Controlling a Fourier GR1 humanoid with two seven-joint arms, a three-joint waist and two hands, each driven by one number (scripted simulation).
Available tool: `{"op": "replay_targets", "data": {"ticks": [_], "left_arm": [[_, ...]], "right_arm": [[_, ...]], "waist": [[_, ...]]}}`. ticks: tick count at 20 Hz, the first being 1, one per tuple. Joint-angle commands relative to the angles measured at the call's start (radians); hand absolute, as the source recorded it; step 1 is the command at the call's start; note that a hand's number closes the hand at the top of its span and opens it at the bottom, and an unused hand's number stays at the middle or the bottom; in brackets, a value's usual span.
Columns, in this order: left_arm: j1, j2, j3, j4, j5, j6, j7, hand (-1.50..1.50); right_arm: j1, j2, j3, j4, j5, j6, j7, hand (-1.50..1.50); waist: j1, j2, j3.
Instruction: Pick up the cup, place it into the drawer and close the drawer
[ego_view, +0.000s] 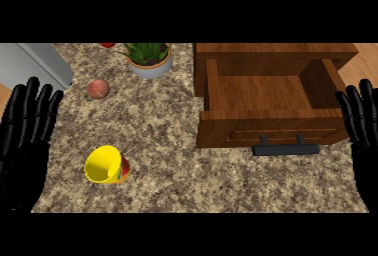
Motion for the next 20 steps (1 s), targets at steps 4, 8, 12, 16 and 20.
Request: {"op": "replay_targets", "data": {"ticks": [4,8,12,16,20], "left_arm": [[0.027,0.109,0.010,0.011,0.296,-0.297,-0.075,-1.50],[0.072,0.131,0.013,0.120,0.522,-0.380,0.058,-1.50],[0.006,0.193,0.091,0.269,0.629,-0.472,0.052,-1.50],[-0.016,0.194,0.131,0.379,0.576,-0.538,-0.001,-1.50],[-0.024,0.193,0.146,0.540,0.497,-0.601,-0.069,-1.50]], "right_arm": [[0.063,0.031,0.017,-0.016,0.004,-0.003,-0.046,-1.50],[0.030,0.015,0.078,0.024,-0.032,0.046,0.085,-1.50],[-0.022,-0.010,0.025,0.090,-0.099,0.089,0.082,-1.50],[-0.088,0.012,0.029,0.166,-0.058,0.071,0.075,-1.50],[-0.138,-0.005,-0.002,0.147,-0.081,0.068,0.140,-1.50]], "waist": [[0.028,0.011,0.036],[0.034,0.019,0.035],[0.030,0.016,0.037],[0.034,0.013,0.038],[0.031,0.013,0.037]]}}
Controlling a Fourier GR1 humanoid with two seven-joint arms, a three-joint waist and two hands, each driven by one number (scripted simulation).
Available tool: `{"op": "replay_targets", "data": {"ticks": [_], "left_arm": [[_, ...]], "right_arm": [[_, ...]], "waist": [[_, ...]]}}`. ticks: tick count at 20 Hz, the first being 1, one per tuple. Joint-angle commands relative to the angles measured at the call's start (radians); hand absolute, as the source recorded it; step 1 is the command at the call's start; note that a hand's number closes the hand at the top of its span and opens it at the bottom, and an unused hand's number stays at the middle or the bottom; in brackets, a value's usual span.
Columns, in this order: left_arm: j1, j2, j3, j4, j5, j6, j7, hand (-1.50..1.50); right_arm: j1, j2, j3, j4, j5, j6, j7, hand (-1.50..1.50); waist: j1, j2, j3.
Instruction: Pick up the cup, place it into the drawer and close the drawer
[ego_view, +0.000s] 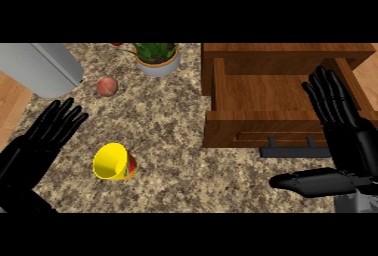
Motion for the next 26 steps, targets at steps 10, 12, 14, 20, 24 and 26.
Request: {"op": "replay_targets", "data": {"ticks": [10,12,14,20,24,26], "left_arm": [[-0.042,-0.053,0.006,0.423,-0.367,-0.078,-0.335,-1.50],[-0.161,-0.034,0.041,0.569,-0.369,-0.057,-0.341,-1.50],[-0.158,-0.051,0.015,0.645,-0.447,-0.035,-0.416,-1.50],[-0.201,-0.013,0.036,0.870,-0.525,-0.057,-0.594,-1.50],[-0.330,0.016,0.033,1.156,-0.625,-0.021,-0.799,-1.50],[-0.350,-0.012,0.015,1.224,-0.647,0.007,-0.832,-1.50]], "right_arm": [[-0.069,-0.025,-0.057,0.012,-0.032,0.029,0.026,-1.50],[-0.072,-0.031,-0.065,0.048,-0.024,0.042,-0.012,-1.50],[-0.081,-0.043,-0.100,0.073,-0.053,0.055,-0.031,-1.50],[-0.129,-0.011,-0.053,0.014,-0.009,-0.002,0.080,-1.50],[-0.140,-0.047,-0.100,0.063,-0.068,0.056,0.046,-1.50],[-0.150,-0.008,-0.060,0.079,0.008,0.004,0.015,-1.50]], "waist": [[-0.004,-0.001,0.000],[-0.008,0.000,0.000],[-0.008,0.001,0.000],[-0.005,0.000,0.000],[-0.014,0.003,-0.001],[-0.011,0.003,-0.001]]}}
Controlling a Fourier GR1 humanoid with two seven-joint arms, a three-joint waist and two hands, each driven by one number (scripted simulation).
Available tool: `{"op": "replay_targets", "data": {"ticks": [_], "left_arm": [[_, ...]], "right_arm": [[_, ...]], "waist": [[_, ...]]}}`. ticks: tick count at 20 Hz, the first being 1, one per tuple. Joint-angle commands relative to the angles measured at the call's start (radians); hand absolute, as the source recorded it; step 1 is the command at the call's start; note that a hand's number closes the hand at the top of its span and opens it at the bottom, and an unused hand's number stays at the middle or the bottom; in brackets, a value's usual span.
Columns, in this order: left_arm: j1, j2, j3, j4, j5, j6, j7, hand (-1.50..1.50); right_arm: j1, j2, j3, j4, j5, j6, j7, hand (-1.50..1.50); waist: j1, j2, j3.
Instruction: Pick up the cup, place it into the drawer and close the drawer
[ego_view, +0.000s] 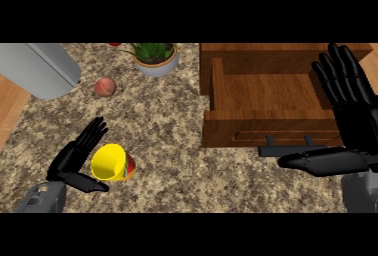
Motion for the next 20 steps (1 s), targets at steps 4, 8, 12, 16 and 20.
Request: {"op": "replay_targets", "data": {"ticks": [4,8,12,16,20], "left_arm": [[-0.120,0.044,0.006,0.290,-0.063,-0.046,-0.240,-1.50],[-0.121,0.020,0.002,0.363,-0.079,-0.004,-0.330,-1.50],[-0.114,0.019,-0.026,0.370,-0.101,-0.018,-0.373,-1.50],[-0.174,-0.002,-0.019,0.421,-0.102,0.006,-0.371,-1.50],[-0.187,-0.033,-0.024,0.441,-0.109,0.039,-0.391,-1.50]], "right_arm": [[0.036,0.016,0.021,-0.044,0.007,-0.002,0.012,-1.50],[-0.023,-0.007,0.004,-0.006,-0.008,0.015,0.014,-1.50],[-0.025,-0.045,-0.048,0.024,-0.050,0.048,0.006,-1.50],[-0.040,-0.016,-0.002,-0.007,-0.023,0.019,0.048,-1.50],[-0.031,-0.026,-0.035,0.054,-0.024,0.035,-0.023,-1.50]], "waist": [[-0.012,0.003,-0.001],[-0.019,0.008,-0.003],[-0.011,0.005,-0.002],[-0.023,0.009,-0.004],[-0.016,0.010,-0.002]]}}
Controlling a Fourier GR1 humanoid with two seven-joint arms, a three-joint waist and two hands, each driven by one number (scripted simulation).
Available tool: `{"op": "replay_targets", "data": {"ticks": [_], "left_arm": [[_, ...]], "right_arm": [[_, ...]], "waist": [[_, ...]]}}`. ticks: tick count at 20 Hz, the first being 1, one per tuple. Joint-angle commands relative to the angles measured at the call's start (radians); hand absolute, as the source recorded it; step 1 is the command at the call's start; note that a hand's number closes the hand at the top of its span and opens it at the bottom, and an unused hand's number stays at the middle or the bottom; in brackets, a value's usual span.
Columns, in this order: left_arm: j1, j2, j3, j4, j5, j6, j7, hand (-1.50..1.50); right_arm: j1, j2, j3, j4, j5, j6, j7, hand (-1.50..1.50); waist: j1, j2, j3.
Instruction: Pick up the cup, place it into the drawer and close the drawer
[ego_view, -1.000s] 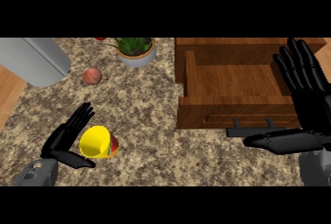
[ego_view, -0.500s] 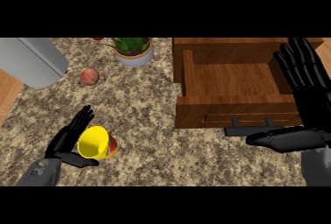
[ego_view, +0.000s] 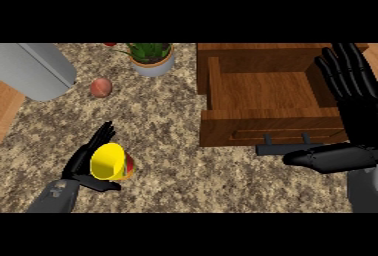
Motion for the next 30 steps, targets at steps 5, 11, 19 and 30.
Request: {"op": "replay_targets", "data": {"ticks": [5,11,19,30], "left_arm": [[0.006,-0.034,-0.037,0.042,-0.038,-0.099,-0.178,-1.50],[-0.035,-0.045,-0.035,0.032,-0.005,-0.259,-0.147,1.50],[-0.018,-0.091,-0.007,-0.063,-0.009,0.114,-0.292,1.50],[-0.087,-0.135,0.238,-0.118,0.229,0.220,-0.233,1.50]], "right_arm": [[0.027,0.004,0.009,-0.019,0.009,0.005,-0.008,-1.50],[0.002,-0.014,-0.023,0.046,-0.008,0.020,-0.030,-1.50],[-0.014,-0.025,-0.013,-0.015,-0.006,0.007,0.044,-1.50],[-0.031,-0.012,-0.025,0.054,0.016,-0.007,-0.016,-1.50]], "waist": [[-0.001,0.000,0.000],[-0.002,0.004,0.000],[-0.006,-0.003,-0.001],[0.020,-0.003,0.002]]}}
